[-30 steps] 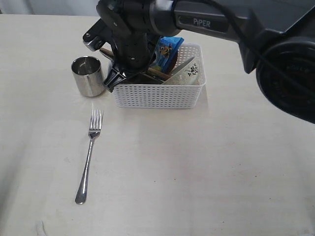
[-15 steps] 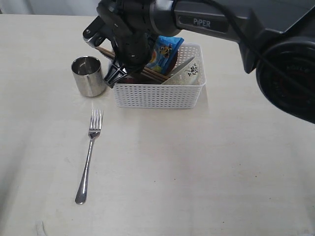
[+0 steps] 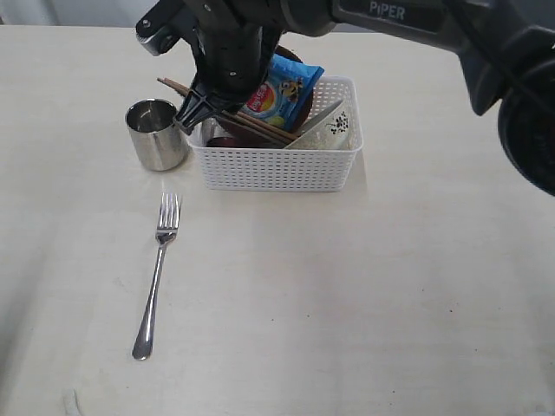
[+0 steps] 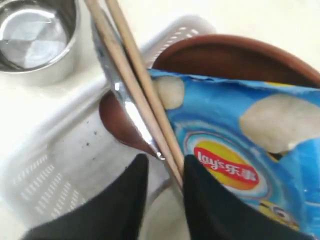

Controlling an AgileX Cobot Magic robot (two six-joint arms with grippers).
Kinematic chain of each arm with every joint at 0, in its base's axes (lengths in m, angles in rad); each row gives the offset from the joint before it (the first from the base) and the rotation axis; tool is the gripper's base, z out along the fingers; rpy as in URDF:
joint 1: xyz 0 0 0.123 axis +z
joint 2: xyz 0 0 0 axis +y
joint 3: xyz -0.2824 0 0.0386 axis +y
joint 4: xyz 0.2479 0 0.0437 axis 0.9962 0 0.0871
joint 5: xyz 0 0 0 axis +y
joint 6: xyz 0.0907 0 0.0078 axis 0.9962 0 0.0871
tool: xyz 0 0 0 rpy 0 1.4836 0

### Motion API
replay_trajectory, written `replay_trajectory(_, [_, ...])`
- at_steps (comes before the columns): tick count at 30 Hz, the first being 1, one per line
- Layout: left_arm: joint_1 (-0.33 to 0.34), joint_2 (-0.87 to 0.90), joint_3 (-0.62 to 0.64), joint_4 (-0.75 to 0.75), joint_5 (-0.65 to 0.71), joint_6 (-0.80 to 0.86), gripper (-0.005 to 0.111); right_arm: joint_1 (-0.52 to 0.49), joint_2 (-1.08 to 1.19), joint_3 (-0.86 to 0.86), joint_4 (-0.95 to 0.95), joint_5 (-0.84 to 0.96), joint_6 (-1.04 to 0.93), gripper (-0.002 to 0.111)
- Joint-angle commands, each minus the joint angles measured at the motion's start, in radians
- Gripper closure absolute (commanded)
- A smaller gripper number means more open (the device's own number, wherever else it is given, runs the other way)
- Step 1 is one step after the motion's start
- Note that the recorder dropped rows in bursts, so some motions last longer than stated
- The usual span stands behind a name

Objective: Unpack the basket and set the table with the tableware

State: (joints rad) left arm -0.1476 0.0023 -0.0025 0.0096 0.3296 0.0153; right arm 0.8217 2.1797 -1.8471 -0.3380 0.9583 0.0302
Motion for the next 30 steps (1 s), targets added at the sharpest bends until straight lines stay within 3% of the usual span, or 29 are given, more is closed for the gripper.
replay_trajectory(1, [-0.006, -0.002, 0.002, -0.002, -0.008, -0.004, 0.107, -0.002, 0.000, 0.000, 0.027, 0.012, -0.044, 0.052])
replay_trajectory(4, [-0.006, -0.002, 0.002, -0.002, -0.008, -0.004, 0.107, -0.002, 0.030, 0.000, -0.018, 0.015, -0.017, 0.062])
replay_trajectory(8, [-0.006, -0.002, 0.002, -0.002, -0.008, -0.004, 0.107, -0.002, 0.055, 0.000, -0.079, -0.001, 0.015, 0.054])
replay_trajectory(14, [-0.006, -0.002, 0.002, -0.002, -0.008, -0.004, 0.107, -0.002, 0.073, 0.000, -0.084, -0.052, 0.029, 0.055])
replay_trajectory(19, [-0.006, -0.002, 0.002, -0.002, -0.008, -0.004, 0.107, -0.002, 0.073, 0.000, -0.087, -0.054, 0.029, 0.090])
replay_trajectory(22, [-0.006, -0.002, 0.002, -0.002, -0.008, -0.004, 0.107, -0.002, 0.073, 0.000, -0.096, -0.052, 0.029, 0.104])
replay_trajectory(24, [-0.006, -0.002, 0.002, -0.002, -0.008, -0.004, 0.107, -0.002, 0.073, 0.000, -0.106, -0.048, 0.029, 0.109])
replay_trajectory(30, [-0.006, -0.002, 0.002, -0.002, -0.008, -0.004, 0.107, -0.002, 0.047, 0.000, -0.106, -0.045, 0.029, 0.109])
